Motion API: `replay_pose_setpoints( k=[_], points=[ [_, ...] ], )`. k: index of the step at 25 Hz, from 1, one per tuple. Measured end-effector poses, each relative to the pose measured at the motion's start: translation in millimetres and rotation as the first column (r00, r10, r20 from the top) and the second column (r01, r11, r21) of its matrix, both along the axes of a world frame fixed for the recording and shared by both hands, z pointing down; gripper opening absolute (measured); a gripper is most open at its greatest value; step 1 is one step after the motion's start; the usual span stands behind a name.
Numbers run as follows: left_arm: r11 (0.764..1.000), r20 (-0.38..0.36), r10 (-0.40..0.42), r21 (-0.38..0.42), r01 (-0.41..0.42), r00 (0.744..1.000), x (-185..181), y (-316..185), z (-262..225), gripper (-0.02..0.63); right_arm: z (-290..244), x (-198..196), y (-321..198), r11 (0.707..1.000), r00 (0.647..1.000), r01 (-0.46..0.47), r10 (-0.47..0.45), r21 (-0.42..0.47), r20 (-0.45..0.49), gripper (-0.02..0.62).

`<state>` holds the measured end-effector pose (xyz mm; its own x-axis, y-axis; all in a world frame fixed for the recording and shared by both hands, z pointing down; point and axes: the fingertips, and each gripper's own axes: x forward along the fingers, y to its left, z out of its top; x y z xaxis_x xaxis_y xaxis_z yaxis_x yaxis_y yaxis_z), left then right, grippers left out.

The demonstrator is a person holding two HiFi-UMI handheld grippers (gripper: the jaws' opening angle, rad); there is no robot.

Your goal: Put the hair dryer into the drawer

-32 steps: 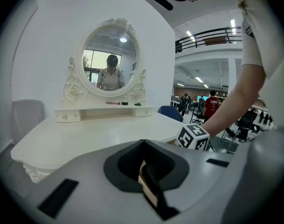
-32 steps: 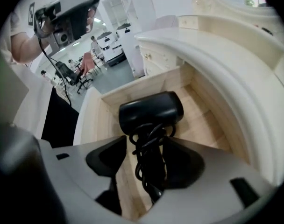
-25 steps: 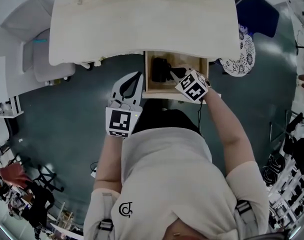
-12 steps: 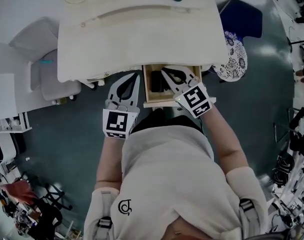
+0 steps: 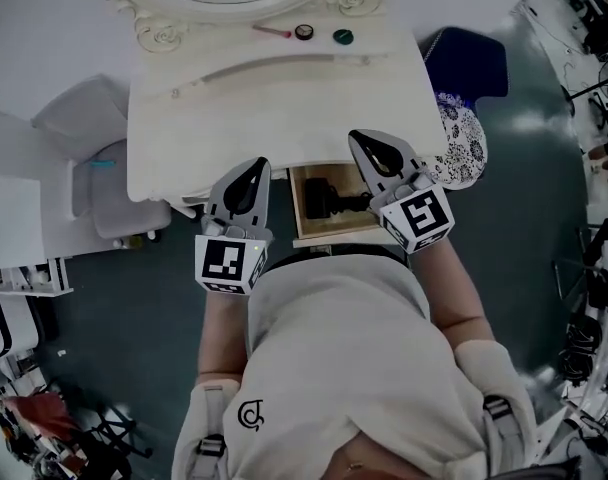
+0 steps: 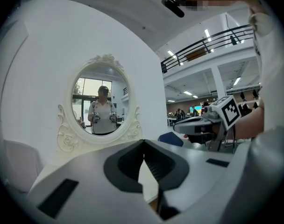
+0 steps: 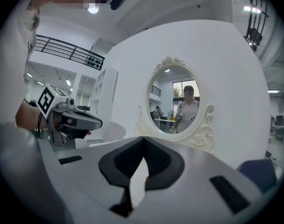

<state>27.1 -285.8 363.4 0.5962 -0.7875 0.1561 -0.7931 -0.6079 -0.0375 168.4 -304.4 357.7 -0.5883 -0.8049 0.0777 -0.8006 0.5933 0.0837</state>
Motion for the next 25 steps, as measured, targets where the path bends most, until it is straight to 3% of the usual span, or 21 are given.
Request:
replay_pose_setpoints(
  k=[3, 6, 16, 25],
  points=[
    [1.0, 0.003, 0.013, 0.029, -0.013, 1.0, 3, -2, -15, 0.012, -12, 1, -1, 0.999, 1.0, 0.013, -0.012, 0.046, -0.018, 0.005],
    [0.999, 0.012, 0.003, 0.05, -0.004, 1.0, 6, -9, -23, 0.012, -19, 6, -5, 0.999, 0.999, 0.015, -0.017, 0.049, 0.027, 0.005],
    [0.998, -0.008, -0.045, 0.039, 0.045, 0.999, 21, -23, -33, 0.012, -26, 15, -11, 0.996, 0.997, 0.071, -0.073, 0.055, 0.034, 0.005],
    [0.997, -0.007, -0.057, 0.046, 0.058, 0.998, 46, -16, -42, 0.012, -35, 33, -7, 0.997, 0.995, 0.059, -0.063, 0.058, 0.072, 0.005]
  ],
)
